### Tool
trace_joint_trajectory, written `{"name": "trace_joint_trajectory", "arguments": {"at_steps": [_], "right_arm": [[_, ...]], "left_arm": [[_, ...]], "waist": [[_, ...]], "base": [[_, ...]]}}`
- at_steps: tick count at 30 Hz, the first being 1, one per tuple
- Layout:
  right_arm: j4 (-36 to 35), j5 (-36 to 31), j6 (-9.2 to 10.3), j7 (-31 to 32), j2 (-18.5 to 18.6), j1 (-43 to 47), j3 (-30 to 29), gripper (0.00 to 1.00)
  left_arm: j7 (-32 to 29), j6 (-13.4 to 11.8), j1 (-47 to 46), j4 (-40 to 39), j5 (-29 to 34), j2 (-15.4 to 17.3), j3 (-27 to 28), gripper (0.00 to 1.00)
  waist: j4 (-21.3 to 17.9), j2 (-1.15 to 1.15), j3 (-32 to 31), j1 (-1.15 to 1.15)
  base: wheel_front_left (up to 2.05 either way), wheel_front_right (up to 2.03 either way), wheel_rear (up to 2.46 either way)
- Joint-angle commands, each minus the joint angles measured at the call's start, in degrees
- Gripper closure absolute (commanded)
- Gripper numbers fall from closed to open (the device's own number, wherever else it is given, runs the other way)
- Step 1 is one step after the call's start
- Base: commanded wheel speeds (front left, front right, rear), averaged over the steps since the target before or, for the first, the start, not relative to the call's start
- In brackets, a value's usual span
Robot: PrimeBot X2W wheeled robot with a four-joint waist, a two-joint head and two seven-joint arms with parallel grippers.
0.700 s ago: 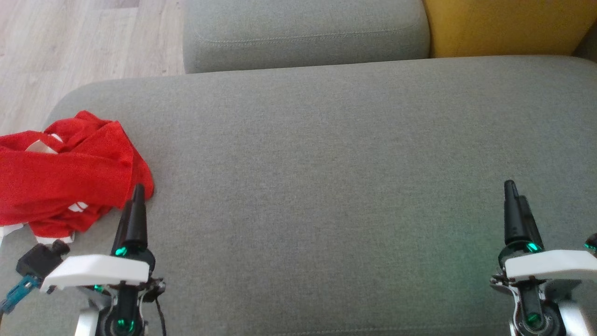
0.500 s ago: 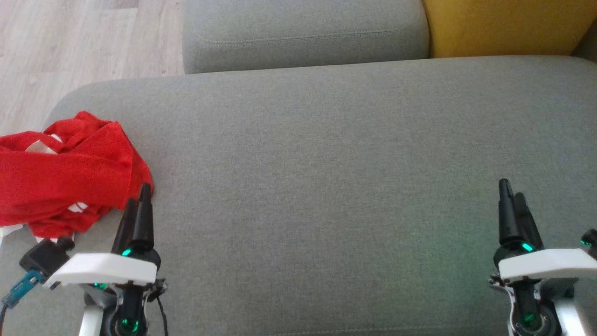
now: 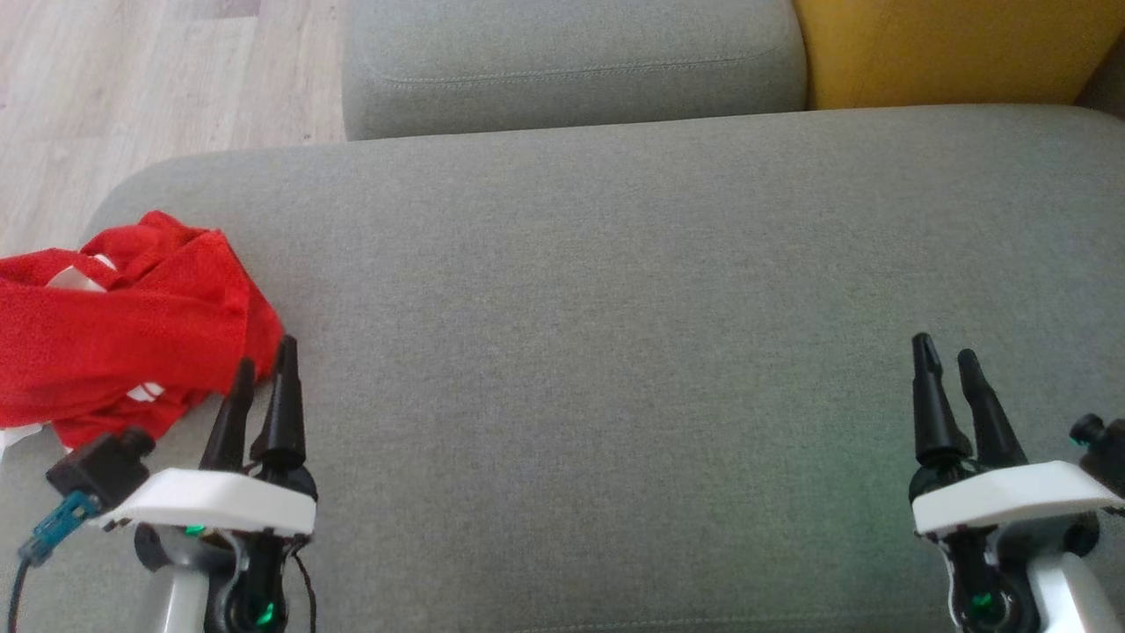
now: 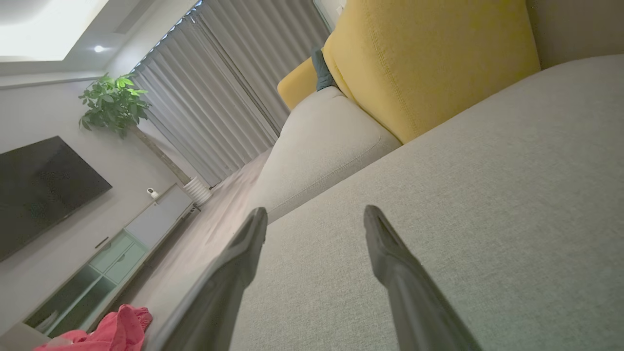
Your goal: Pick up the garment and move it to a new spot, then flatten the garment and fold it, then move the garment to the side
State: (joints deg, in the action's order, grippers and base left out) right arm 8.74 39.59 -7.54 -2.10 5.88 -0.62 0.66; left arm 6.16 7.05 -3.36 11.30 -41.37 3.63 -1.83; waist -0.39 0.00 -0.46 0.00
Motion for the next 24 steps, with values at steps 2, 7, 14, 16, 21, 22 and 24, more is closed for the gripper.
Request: {"name": "trace_joint_trajectory", "arguments": {"at_steps": [2,7,14,16,21,22,24], "right_arm": [[-2.6,-3.2,0.03,-0.9,1.0,-2.4,1.2,0.0],[-2.6,-7.1,0.04,-1.5,1.0,-2.2,1.6,0.0],[-2.6,-11.8,0.04,-2.1,1.0,-2.0,2.2,0.0],[-2.5,-13.3,0.04,-2.4,1.0,-1.9,2.3,0.0],[-2.6,-17.1,0.04,-2.9,1.0,-1.7,2.6,0.0],[-2.6,-17.9,0.04,-3.1,0.9,-1.6,2.7,0.0],[-2.6,-19.3,0.04,-3.3,0.9,-1.5,2.8,0.0]], "left_arm": [[0.9,0.2,-3.5,-2.2,2.9,1.2,0.6,0.0],[1.8,0.3,-3.4,-1.8,6.9,1.4,0.2,0.0],[2.8,0.3,-3.3,-1.3,11.1,1.7,0.3,0.0],[3.1,0.3,-3.1,-1.1,12.8,2.0,0.1,0.0],[4.0,0.2,-2.7,-0.8,16.7,2.3,0.0,0.0],[4.1,0.2,-2.6,-0.8,17.4,2.3,0.0,0.0],[4.5,0.2,-2.6,-0.7,18.8,2.4,-0.1,0.0]], "waist": [[0.0,0.0,0.0,0.0],[-0.1,0.0,-0.1,0.0],[-0.1,0.0,-0.1,0.0],[-0.1,0.0,-0.1,0.0],[-0.2,0.0,-0.2,0.0],[-0.2,0.0,-0.2,0.0],[-0.2,0.0,-0.2,0.0]], "base": [[0.0,0.0,0.0],[0.0,0.0,0.0],[0.0,0.0,0.0],[0.0,0.0,0.0],[0.0,0.0,0.0],[0.0,0.0,0.0],[0.0,0.0,0.0]]}}
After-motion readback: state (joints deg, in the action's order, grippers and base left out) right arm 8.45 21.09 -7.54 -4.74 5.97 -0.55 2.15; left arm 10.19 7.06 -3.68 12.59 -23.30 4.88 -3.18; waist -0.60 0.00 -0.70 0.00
